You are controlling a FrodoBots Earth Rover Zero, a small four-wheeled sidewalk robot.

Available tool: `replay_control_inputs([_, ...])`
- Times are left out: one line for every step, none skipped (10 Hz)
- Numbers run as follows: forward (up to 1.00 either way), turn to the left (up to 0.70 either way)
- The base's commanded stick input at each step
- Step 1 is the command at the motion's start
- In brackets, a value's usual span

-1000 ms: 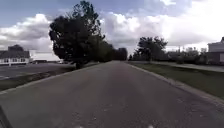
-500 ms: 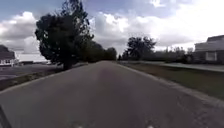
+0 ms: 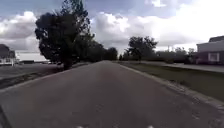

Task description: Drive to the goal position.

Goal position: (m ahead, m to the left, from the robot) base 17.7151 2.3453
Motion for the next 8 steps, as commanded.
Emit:
replay_control_inputs([0.70, 0.00])
replay_control_inputs([0.70, 0.00])
replay_control_inputs([0.70, 0.00])
replay_control_inputs([0.70, 0.00])
replay_control_inputs([0.70, 0.00])
replay_control_inputs([0.70, 0.00])
replay_control_inputs([0.70, 0.00])
replay_control_inputs([0.70, 0.00])
